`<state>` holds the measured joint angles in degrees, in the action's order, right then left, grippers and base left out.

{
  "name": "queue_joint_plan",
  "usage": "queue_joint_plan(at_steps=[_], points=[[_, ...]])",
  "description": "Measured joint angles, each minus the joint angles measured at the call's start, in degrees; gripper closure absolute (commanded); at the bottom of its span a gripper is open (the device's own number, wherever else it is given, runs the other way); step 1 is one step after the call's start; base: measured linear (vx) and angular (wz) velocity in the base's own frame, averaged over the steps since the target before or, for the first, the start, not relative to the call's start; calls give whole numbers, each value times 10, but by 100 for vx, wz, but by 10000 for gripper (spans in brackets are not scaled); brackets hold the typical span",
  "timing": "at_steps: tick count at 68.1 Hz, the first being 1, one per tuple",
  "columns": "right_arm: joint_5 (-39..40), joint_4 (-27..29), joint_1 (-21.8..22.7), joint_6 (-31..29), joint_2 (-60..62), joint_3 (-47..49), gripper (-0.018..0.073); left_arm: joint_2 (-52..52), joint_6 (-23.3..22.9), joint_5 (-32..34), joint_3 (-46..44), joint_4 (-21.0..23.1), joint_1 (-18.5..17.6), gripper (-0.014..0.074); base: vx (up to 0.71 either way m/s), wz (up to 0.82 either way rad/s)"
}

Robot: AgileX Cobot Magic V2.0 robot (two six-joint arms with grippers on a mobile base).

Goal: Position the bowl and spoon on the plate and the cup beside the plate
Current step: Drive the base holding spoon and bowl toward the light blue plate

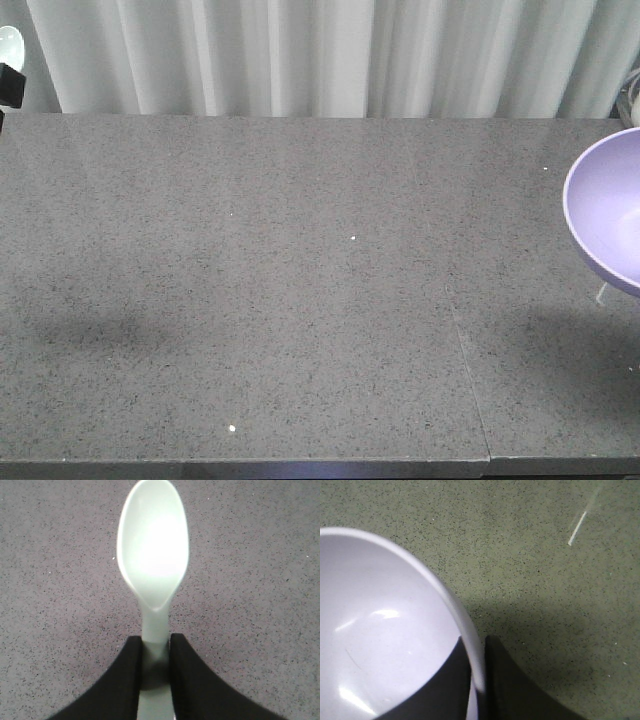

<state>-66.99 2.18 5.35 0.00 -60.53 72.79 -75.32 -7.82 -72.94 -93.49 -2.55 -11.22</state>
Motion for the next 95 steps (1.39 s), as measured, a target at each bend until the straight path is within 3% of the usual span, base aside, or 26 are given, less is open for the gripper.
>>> queue_joint_plan(at_steps=[47, 95], points=[[0, 0, 0, 0, 0, 0, 566, 0, 0, 0, 0, 0, 0, 603, -2, -11], [0, 0, 0, 0, 0, 0, 566, 0, 0, 0, 0, 0, 0, 603, -5, -31]])
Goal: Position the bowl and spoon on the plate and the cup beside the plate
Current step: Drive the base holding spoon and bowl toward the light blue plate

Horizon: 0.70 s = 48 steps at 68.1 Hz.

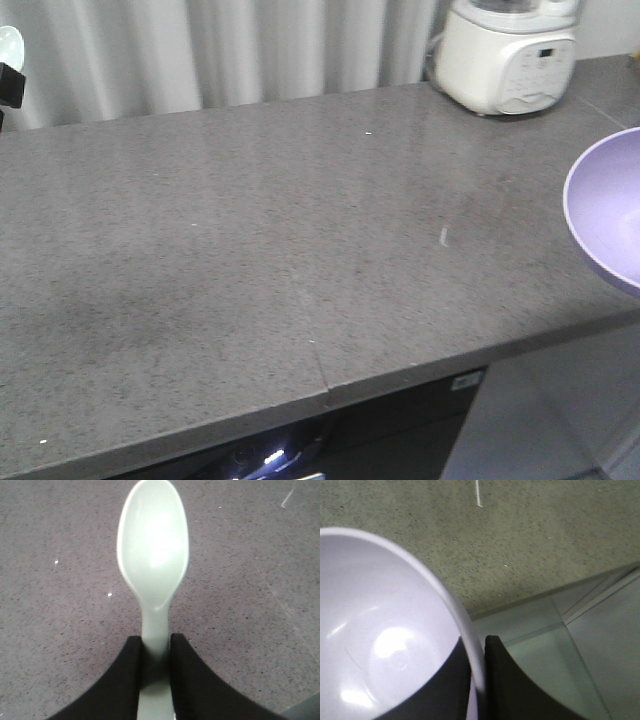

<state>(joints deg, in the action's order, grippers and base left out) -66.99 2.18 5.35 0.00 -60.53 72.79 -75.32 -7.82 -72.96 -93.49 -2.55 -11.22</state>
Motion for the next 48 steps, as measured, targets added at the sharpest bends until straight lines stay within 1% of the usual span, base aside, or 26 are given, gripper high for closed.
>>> queue_joint_plan(at_steps=[48], points=[[0, 0, 0, 0, 0, 0, 566, 0, 0, 0, 0, 0, 0, 603, -7, -40]])
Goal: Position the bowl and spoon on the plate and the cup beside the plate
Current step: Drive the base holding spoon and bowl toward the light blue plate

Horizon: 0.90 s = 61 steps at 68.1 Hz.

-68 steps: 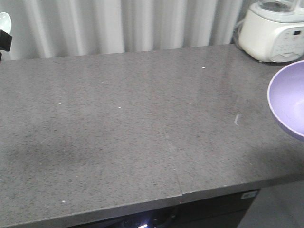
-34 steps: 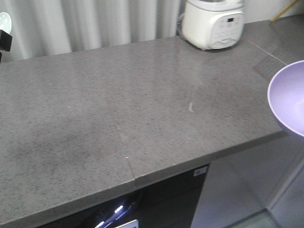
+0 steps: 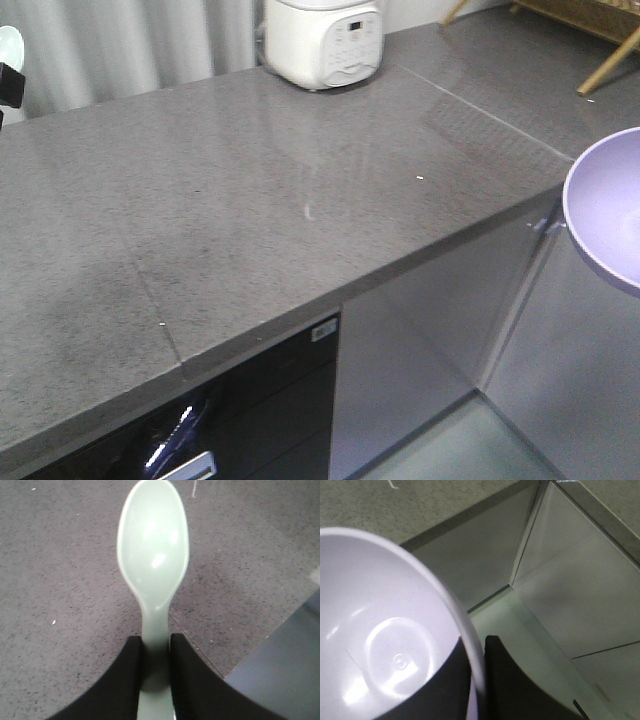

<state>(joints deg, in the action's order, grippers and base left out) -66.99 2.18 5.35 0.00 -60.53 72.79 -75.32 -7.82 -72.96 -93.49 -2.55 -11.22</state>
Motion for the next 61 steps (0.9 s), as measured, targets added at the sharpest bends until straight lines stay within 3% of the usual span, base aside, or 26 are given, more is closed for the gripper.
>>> queue_joint_plan(at_steps=[61], points=[[0, 0, 0, 0, 0, 0, 566, 0, 0, 0, 0, 0, 0, 603, -6, -41]])
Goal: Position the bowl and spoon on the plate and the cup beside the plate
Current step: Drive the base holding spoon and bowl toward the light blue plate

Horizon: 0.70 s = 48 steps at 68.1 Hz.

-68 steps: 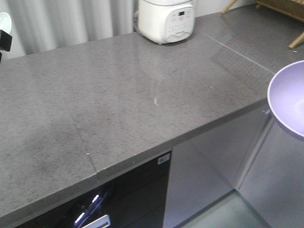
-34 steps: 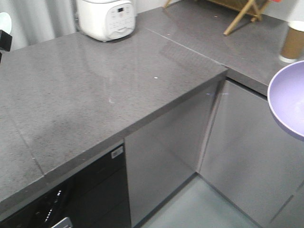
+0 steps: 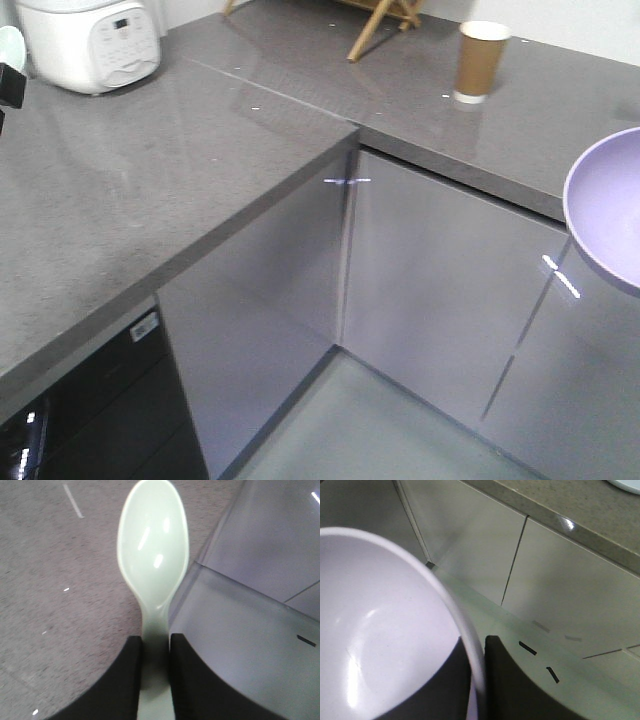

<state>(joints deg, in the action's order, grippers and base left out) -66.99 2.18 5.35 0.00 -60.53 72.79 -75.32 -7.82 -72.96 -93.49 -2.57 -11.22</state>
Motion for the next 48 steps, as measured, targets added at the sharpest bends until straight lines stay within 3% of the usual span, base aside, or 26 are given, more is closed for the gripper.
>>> queue_joint_plan(at_steps=[48], points=[[0, 0, 0, 0, 0, 0, 566, 0, 0, 0, 0, 0, 0, 603, 1, -35]])
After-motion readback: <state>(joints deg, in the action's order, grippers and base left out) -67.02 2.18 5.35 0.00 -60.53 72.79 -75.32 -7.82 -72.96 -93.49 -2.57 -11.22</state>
